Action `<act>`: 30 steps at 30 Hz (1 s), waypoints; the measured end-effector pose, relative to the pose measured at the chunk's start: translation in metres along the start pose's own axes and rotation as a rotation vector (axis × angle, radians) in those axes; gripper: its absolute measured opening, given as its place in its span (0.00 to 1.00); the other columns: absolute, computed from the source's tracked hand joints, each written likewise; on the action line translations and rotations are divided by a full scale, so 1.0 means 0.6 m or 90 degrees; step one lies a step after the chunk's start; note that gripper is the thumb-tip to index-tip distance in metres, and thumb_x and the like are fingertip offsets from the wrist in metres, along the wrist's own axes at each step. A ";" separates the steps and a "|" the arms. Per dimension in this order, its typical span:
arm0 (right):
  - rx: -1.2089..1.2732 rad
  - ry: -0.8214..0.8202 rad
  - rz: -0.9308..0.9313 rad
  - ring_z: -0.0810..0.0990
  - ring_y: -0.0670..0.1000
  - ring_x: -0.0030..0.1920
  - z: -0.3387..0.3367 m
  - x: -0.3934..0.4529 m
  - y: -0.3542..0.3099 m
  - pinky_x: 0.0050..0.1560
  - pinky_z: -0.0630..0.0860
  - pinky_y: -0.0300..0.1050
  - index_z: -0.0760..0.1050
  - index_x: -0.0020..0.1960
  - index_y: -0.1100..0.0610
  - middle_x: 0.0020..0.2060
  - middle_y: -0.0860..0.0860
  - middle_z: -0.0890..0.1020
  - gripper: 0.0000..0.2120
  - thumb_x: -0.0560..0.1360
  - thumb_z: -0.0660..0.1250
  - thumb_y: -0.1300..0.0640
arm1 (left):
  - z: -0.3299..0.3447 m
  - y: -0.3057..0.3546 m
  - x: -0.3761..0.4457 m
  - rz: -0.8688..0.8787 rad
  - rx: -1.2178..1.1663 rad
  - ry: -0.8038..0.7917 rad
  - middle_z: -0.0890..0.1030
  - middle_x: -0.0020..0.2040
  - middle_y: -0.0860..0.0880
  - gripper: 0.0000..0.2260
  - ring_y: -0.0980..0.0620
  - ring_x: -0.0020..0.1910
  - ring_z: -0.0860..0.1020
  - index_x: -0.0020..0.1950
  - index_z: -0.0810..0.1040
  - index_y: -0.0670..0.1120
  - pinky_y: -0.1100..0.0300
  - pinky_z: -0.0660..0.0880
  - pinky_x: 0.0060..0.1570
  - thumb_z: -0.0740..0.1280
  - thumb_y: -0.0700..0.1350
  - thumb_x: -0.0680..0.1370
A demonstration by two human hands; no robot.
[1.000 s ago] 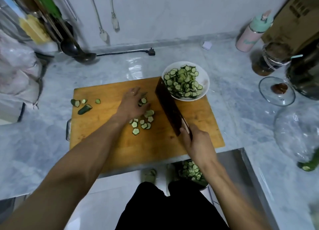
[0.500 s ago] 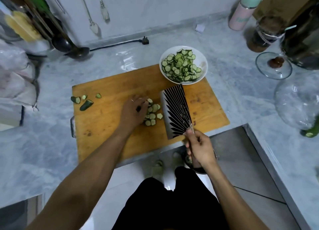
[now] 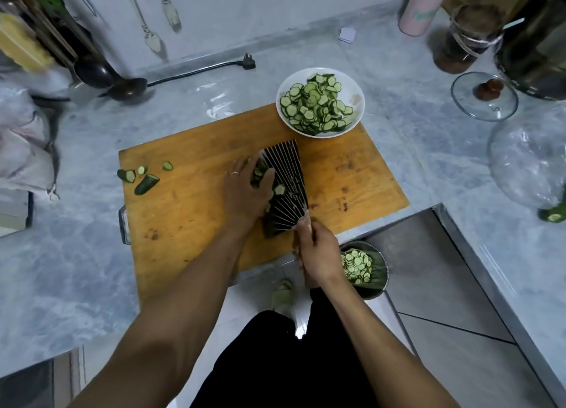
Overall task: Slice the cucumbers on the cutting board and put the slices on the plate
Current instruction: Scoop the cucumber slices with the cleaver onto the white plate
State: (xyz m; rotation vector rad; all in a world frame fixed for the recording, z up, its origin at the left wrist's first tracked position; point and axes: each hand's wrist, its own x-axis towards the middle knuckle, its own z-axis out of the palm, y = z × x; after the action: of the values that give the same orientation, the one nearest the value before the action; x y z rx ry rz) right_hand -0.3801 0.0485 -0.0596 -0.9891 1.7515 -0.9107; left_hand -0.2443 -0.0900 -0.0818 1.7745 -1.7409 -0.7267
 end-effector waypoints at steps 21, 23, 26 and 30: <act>0.062 -0.078 0.026 0.70 0.53 0.21 -0.003 -0.005 -0.012 0.22 0.69 0.43 0.70 0.42 0.58 0.28 0.56 0.74 0.16 0.83 0.59 0.50 | 0.033 0.046 -0.031 0.027 -0.072 0.023 0.66 0.76 0.47 0.29 0.45 0.78 0.54 0.71 0.73 0.55 0.36 0.56 0.72 0.63 0.66 0.73; 0.079 -0.088 0.038 0.70 0.53 0.22 -0.006 -0.007 -0.016 0.23 0.69 0.43 0.70 0.42 0.58 0.28 0.56 0.74 0.15 0.83 0.59 0.50 | 0.032 0.048 -0.033 0.026 -0.085 0.029 0.67 0.75 0.47 0.27 0.44 0.78 0.54 0.71 0.74 0.54 0.37 0.57 0.72 0.65 0.63 0.74; 0.098 -0.103 0.045 0.69 0.53 0.22 -0.014 -0.006 -0.027 0.23 0.68 0.43 0.70 0.40 0.57 0.27 0.55 0.73 0.16 0.83 0.59 0.49 | 0.027 0.057 -0.028 0.034 -0.073 0.043 0.68 0.74 0.47 0.26 0.44 0.78 0.56 0.70 0.74 0.53 0.38 0.60 0.72 0.66 0.62 0.75; 0.121 -0.107 0.031 0.69 0.53 0.22 -0.030 0.002 -0.060 0.22 0.68 0.43 0.69 0.39 0.58 0.24 0.53 0.72 0.18 0.84 0.59 0.49 | 0.013 0.091 -0.008 0.052 -0.026 0.053 0.68 0.74 0.47 0.26 0.44 0.77 0.58 0.71 0.72 0.54 0.40 0.61 0.72 0.65 0.61 0.76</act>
State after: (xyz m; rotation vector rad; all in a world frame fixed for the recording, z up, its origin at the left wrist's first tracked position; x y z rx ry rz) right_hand -0.3889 0.0357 -0.0221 -0.8698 1.5122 -0.9162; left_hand -0.2887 -0.0862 -0.0486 1.6722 -1.7205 -0.6418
